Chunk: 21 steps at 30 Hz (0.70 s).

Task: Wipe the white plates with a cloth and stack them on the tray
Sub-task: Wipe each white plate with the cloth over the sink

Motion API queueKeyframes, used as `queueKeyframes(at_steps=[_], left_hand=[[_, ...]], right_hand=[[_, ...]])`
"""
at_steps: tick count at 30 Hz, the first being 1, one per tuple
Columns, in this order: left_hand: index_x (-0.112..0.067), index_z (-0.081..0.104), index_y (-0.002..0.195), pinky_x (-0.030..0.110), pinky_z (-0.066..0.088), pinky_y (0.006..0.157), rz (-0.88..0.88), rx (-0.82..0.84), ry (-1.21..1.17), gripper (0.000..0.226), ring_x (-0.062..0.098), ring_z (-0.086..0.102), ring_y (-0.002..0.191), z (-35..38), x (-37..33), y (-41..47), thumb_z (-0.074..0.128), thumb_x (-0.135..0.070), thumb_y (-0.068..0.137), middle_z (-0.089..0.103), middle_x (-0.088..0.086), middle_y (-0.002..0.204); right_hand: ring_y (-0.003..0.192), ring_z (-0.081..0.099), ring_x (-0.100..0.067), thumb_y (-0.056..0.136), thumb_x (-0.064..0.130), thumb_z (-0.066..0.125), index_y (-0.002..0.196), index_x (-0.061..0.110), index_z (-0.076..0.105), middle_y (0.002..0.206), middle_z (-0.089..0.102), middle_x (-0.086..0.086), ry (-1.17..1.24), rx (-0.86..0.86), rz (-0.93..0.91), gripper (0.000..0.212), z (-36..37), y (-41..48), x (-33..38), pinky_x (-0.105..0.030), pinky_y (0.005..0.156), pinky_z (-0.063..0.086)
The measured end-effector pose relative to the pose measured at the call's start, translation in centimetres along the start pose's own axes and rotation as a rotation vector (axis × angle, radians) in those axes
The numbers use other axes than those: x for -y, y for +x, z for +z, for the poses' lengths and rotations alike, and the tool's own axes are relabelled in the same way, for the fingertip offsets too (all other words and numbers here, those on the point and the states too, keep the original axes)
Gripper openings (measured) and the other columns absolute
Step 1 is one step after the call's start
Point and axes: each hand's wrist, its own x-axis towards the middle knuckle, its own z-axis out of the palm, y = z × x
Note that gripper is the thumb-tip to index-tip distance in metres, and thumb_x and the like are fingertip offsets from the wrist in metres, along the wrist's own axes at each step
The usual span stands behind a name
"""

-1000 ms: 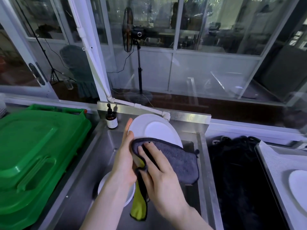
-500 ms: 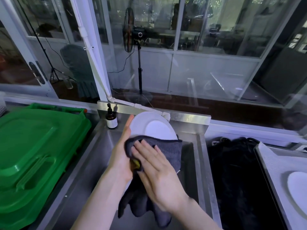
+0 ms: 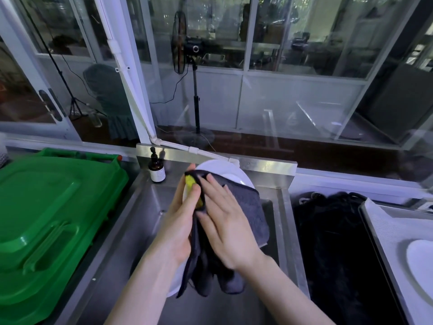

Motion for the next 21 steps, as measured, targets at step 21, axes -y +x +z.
queueKeyframes(at_steps=[21], left_hand=[[-0.058,0.059,0.130,0.031,0.057,0.091,0.035,-0.001,-0.042,0.044,0.007,0.062,0.125,-3.4,-0.2,0.0,0.056,-0.030,0.097,0.064,-0.020,0.136]], right_hand=[[0.146,0.024,-0.003,0.105,0.016,0.039,0.152,0.021,0.032,0.154,0.030,0.019,0.213,-0.198,0.341,0.048,-2.1,1.0,-4.7,-0.024,0.120,0.017]])
